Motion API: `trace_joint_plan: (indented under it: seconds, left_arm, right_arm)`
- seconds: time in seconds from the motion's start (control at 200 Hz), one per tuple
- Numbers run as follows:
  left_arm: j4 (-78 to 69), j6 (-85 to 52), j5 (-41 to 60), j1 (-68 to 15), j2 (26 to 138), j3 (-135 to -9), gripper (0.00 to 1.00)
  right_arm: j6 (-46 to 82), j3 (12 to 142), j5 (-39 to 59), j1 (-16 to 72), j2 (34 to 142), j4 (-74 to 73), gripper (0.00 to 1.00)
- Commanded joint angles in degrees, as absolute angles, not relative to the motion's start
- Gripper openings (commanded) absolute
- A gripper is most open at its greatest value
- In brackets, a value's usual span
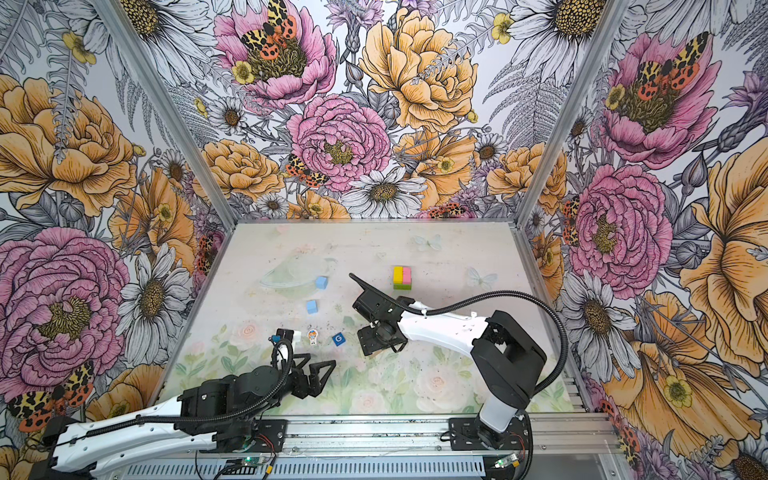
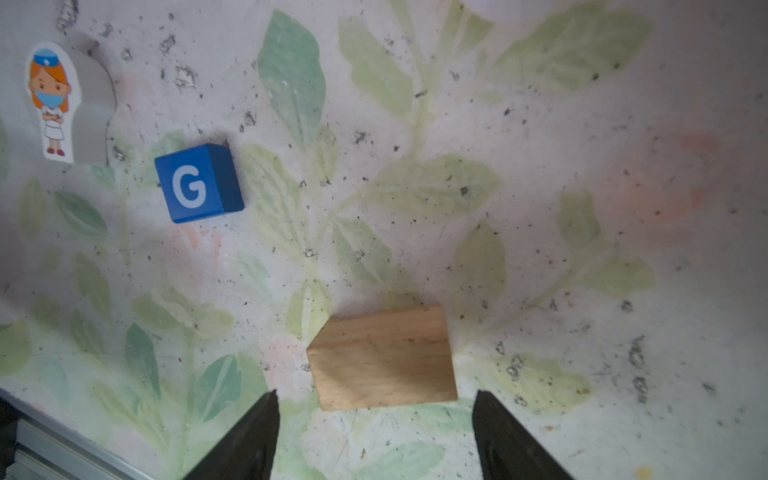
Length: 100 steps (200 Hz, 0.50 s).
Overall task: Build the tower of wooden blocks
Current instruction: 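Lower the right gripper around the wooden block and close it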
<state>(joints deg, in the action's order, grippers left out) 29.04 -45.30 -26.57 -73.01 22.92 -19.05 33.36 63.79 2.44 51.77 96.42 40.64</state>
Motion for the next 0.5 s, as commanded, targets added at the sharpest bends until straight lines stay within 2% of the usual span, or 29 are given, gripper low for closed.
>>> trace_joint_plan:
  seconds: [0.0, 0.495]
  left_arm:
    - [29.97, -45.97, -27.94, -73.29, 21.58, -18.47, 0.98]
    - [30.87, -45.78, -29.01, -73.29, 21.1, -18.9, 0.98]
  right_arm:
    - [32.42, 63.85, 2.34, 52.63, 98.26, 39.11, 0.76]
    - [31.58, 65.46, 0.73, 52.79, 102.57, 39.22, 0.76]
